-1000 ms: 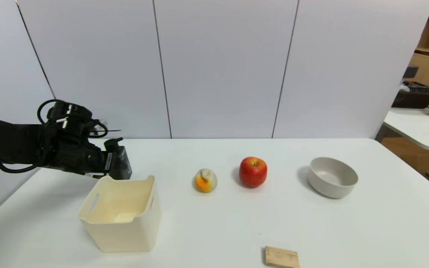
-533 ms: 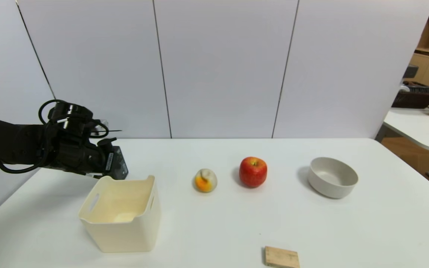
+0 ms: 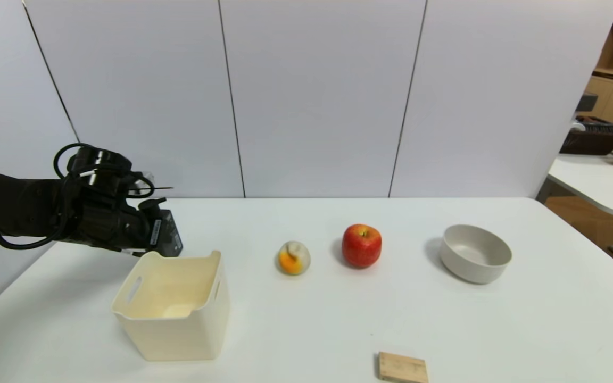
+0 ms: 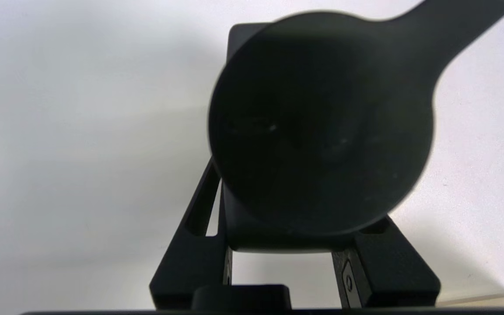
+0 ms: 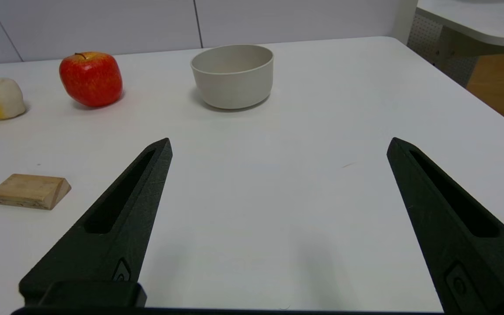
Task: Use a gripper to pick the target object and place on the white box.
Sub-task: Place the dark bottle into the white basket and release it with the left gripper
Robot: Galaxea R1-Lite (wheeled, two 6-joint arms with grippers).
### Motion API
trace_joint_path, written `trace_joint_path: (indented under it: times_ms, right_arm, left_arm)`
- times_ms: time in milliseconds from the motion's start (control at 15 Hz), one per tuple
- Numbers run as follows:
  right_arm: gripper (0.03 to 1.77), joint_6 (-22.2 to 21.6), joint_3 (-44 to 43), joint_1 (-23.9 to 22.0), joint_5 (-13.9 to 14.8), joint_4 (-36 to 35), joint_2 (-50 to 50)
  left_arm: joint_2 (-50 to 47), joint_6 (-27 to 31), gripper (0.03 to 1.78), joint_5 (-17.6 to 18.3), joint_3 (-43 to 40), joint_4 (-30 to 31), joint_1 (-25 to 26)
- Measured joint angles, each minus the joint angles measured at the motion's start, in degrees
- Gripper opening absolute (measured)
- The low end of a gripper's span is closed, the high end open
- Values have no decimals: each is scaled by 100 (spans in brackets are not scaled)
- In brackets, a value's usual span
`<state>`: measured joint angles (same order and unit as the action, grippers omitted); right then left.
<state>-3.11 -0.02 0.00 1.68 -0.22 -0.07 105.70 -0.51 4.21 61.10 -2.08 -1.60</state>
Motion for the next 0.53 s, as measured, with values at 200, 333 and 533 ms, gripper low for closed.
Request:
trace_joint_path:
  times_ms: [200,333,533]
  right_arm:
    - [170,-2,0,0,-1,-2,0]
    - [170,0,0,0,0,-2,0]
    - [170,2,0,0,0,0,0]
  left_arm:
    - [-157,5,62,-10,30,7,15]
    - [-256,7,62,-16,33,24,20]
    - [-391,7,62,-18,39,190,20]
